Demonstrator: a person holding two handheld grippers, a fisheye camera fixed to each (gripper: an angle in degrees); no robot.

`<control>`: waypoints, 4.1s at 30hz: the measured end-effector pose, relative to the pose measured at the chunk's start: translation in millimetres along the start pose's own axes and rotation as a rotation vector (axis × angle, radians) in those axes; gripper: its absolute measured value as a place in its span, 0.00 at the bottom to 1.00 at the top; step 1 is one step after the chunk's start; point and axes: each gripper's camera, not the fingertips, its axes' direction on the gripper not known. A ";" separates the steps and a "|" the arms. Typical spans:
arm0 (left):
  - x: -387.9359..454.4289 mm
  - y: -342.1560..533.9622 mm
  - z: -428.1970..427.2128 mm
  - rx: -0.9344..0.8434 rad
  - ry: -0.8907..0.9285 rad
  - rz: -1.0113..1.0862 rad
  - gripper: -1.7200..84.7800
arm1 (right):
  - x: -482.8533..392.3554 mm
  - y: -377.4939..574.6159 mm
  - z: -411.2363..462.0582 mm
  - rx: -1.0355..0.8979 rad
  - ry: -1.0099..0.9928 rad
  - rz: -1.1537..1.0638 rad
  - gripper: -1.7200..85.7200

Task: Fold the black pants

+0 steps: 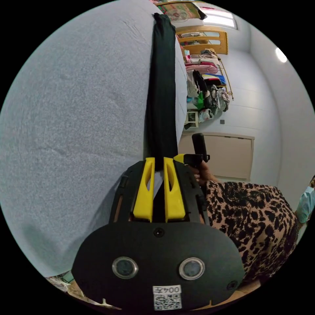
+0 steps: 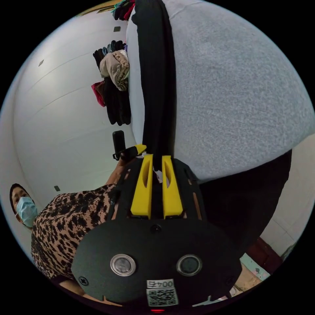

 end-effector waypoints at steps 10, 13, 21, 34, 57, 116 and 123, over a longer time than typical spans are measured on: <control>82.4 3.6 -81.7 0.257 0.217 0.139 0.05 | -135.2 15.5 -59.2 0.100 0.053 -0.412 0.06; 133.5 1.3 -113.9 0.323 0.191 0.274 0.05 | -205.8 23.3 -72.4 0.086 0.192 -0.607 0.05; 242.3 17.5 -177.7 0.397 0.137 0.505 0.05 | -327.3 46.0 -80.6 -0.072 0.293 -0.864 0.05; 291.0 0.2 -205.4 0.313 0.123 0.327 0.05 | -345.4 5.9 -93.8 -0.114 0.101 -0.736 0.05; 338.2 -479.4 -173.8 0.251 -0.205 0.328 0.05 | -332.3 -392.8 -266.7 0.145 0.375 -0.543 0.06; 112.9 -370.1 -65.4 0.000 -0.433 0.559 0.07 | -152.3 -278.2 -17.7 0.219 0.673 -0.199 0.06; 105.3 -319.6 -99.0 -0.030 -0.309 0.521 0.05 | -198.8 -235.7 6.1 0.130 0.624 -0.281 0.05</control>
